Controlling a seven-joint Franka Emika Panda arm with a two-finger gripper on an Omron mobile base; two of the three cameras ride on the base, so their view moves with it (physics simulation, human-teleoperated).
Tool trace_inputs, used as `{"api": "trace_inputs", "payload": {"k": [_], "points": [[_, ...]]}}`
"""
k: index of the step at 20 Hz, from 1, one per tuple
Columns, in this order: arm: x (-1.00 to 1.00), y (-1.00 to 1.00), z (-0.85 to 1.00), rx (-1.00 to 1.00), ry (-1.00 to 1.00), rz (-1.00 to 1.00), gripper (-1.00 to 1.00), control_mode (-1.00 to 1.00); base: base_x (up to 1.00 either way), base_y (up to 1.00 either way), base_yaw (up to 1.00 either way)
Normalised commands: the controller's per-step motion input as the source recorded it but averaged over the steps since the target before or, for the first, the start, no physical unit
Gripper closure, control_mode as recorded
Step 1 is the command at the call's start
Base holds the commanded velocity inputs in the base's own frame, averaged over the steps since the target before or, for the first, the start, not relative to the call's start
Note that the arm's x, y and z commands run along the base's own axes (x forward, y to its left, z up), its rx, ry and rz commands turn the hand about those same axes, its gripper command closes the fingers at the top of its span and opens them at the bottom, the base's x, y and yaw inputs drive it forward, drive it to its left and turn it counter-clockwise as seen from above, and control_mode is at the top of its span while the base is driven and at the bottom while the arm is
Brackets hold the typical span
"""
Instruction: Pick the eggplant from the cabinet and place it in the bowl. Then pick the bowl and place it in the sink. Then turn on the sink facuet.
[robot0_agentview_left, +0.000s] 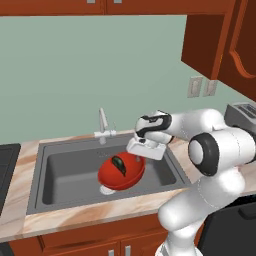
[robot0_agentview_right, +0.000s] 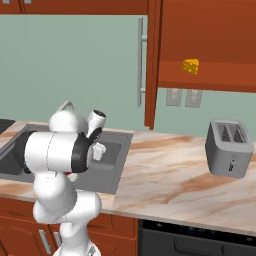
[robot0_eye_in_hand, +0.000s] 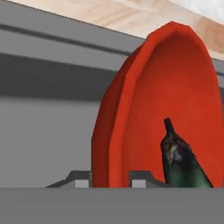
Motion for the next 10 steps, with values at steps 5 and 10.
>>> {"api": "trace_inputs", "payload": {"k": [5, 10], "points": [[0.43, 0.13, -0.64, 0.02, 0.0, 0.13, 1.0, -1.0, 0.0, 0.0, 0.0], [0.18, 0.26, -0.66, 0.03, 0.0, 0.1, 1.0, -1.0, 0.0, 0.0, 0.0]]}}
